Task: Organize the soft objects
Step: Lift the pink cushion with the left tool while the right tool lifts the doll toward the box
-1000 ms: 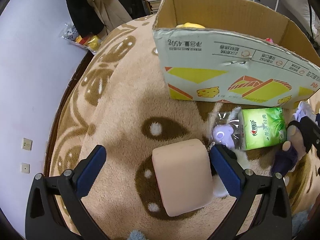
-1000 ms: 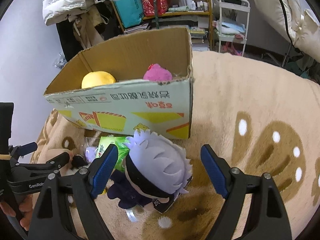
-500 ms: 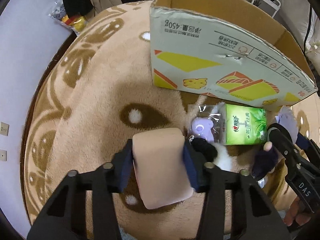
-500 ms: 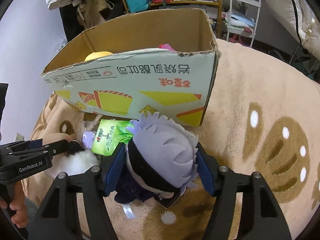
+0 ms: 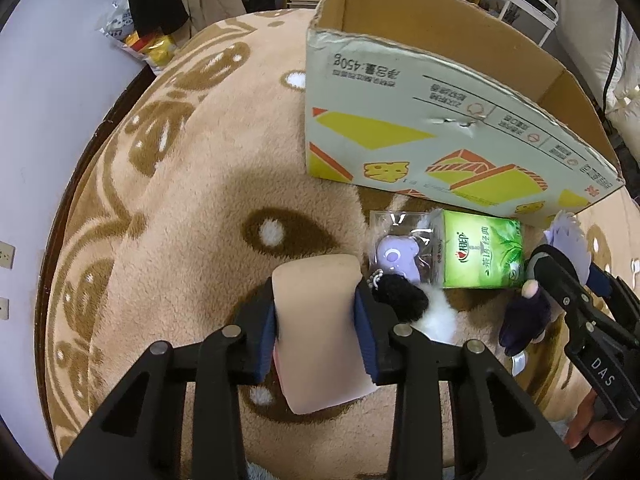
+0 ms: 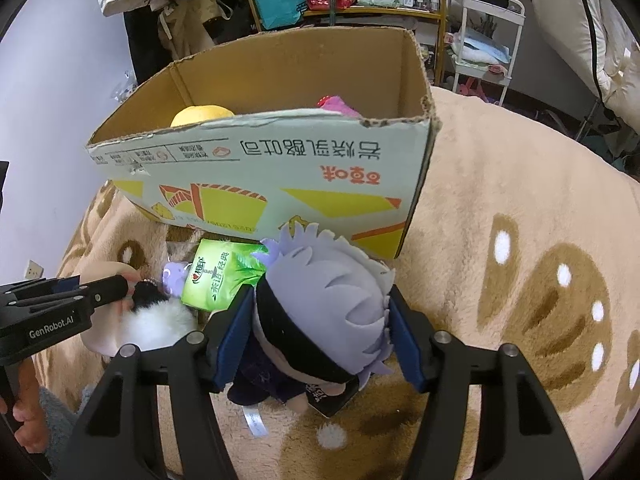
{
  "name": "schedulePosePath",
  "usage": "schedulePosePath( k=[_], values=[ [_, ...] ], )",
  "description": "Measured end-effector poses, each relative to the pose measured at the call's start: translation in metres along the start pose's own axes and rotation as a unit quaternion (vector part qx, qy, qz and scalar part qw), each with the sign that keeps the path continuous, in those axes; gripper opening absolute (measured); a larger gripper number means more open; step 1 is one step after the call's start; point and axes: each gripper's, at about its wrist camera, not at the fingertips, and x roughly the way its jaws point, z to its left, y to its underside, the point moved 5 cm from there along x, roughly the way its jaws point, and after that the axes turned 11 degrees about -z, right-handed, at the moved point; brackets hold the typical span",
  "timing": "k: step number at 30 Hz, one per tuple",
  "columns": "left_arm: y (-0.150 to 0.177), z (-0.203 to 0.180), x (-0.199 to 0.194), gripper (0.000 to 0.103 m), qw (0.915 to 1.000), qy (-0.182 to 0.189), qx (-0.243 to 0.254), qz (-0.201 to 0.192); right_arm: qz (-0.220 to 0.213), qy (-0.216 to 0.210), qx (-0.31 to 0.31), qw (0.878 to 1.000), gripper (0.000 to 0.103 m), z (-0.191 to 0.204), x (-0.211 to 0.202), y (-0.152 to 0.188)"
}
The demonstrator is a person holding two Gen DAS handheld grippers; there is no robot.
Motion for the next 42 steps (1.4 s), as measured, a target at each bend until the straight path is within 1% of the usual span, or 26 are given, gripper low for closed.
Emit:
schedulePosePath(
  k=[6,8,11,15,20,25,28,29,33,34,36,37,38,40,42],
  values=[
    [-0.003,-0.001,-0.009,0.033,0.9998,0.001,0.006,-0.02,-0.01,0.002,-0.005,1.0,0.067,0.0,-0.007,-0.002],
    [-0.004,-0.003,-0.013,0.031,0.9996,0.005,0.008,-0.028,-0.015,0.008,-0.007,1.0,0.067,0.0,-0.01,-0.004],
    [-0.006,-0.006,-0.02,0.03,0.999,0.009,0.016,-0.042,-0.017,0.007,-0.006,1.0,0.067,-0.002,-0.012,-0.005],
    [-0.008,-0.014,-0.037,0.03,0.9966,0.008,0.033,-0.074,-0.025,0.011,-0.008,1.0,0.067,-0.003,-0.018,-0.007],
    [-0.012,-0.014,-0.055,0.03,0.9942,0.018,0.028,-0.103,-0.043,0.007,-0.014,0.999,0.067,0.001,-0.031,-0.013],
    [-0.02,-0.012,-0.082,0.03,0.9865,0.025,0.02,-0.16,-0.069,-0.002,-0.021,0.997,0.067,0.007,-0.048,-0.022],
    [-0.025,-0.012,-0.099,0.03,0.9788,0.03,0.017,-0.202,-0.089,-0.004,-0.021,0.996,0.067,0.009,-0.06,-0.028],
    [-0.027,-0.013,-0.106,0.03,0.9748,0.035,0.016,-0.22,-0.095,-0.004,-0.02,0.995,0.067,0.009,-0.063,-0.03],
    [-0.032,-0.017,-0.128,0.03,0.9625,0.042,0.022,-0.267,-0.13,-0.004,-0.017,0.991,0.067,0.009,-0.081,-0.043],
    [-0.034,-0.019,-0.136,0.03,0.9572,0.042,0.027,-0.285,-0.14,-0.006,-0.013,0.99,0.067,0.008,-0.086,-0.046],
    [-0.036,-0.022,-0.147,0.03,0.9497,0.043,0.031,-0.309,-0.157,-0.009,-0.007,0.988,0.067,0.007,-0.094,-0.054],
    [-0.037,-0.023,-0.155,0.03,0.9436,0.043,0.031,-0.327,-0.167,-0.008,-0.009,0.986,0.067,0.007,-0.098,-0.058],
    [-0.037,-0.024,-0.16,0.03,0.9398,0.043,0.032,-0.338,-0.175,-0.008,-0.01,0.984,0.067,0.007,-0.102,-0.062],
    [-0.039,-0.027,-0.173,0.03,0.9273,0.04,0.04,-0.37,-0.196,-0.012,-0.007,0.981,0.067,0.006,-0.11,-0.071],
    [-0.041,-0.029,-0.181,0.03,0.9193,0.038,0.045,-0.389,-0.213,-0.014,-0.004,0.977,0.067,0.005,-0.116,-0.079]
  ],
)
